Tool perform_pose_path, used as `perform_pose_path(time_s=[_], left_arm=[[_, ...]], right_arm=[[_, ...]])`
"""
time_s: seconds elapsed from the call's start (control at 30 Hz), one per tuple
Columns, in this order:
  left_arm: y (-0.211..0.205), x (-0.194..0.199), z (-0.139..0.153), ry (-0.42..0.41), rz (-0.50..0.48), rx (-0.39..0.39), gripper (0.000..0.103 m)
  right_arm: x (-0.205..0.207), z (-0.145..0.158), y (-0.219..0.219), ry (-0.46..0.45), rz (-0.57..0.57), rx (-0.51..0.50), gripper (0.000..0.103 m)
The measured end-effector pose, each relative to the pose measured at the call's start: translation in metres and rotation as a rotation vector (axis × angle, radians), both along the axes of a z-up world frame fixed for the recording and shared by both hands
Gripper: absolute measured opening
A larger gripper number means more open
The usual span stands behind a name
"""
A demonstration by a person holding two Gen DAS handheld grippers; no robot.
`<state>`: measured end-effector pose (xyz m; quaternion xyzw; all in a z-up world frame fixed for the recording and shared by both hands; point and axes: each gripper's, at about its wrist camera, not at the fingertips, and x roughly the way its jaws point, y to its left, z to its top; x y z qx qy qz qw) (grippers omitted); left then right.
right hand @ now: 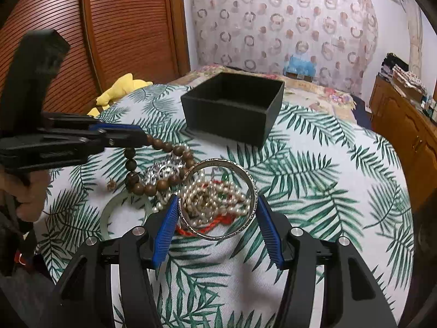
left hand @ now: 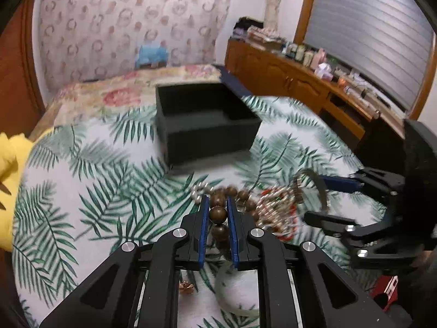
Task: Organize jewelry
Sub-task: 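Grasp the brown wooden bead bracelet with the left tool while the right tool grasps the silver bangle, then carry both pieces into the black box while the right tool releases the silver bangle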
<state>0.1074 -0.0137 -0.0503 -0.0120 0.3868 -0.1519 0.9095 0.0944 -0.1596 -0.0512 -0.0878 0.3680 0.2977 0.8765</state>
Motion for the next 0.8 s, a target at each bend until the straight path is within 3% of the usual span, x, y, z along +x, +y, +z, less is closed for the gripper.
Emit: perform_pose_path(time_s=[0.27, 0.8], left_arm=[[-0.009, -0.004, 0.037, -0.084, -0.025, -0.010, 0.012], [0.004, 0.028, 0.076, -0.159, 0.028, 0.035, 0.012]], right_arm=[[0.018, 0.016, 0.004, -0.038, -0.003, -0.008, 0.059], [0.087, 0.037, 0.030, -0.098, -0.002, -0.036, 0.059]])
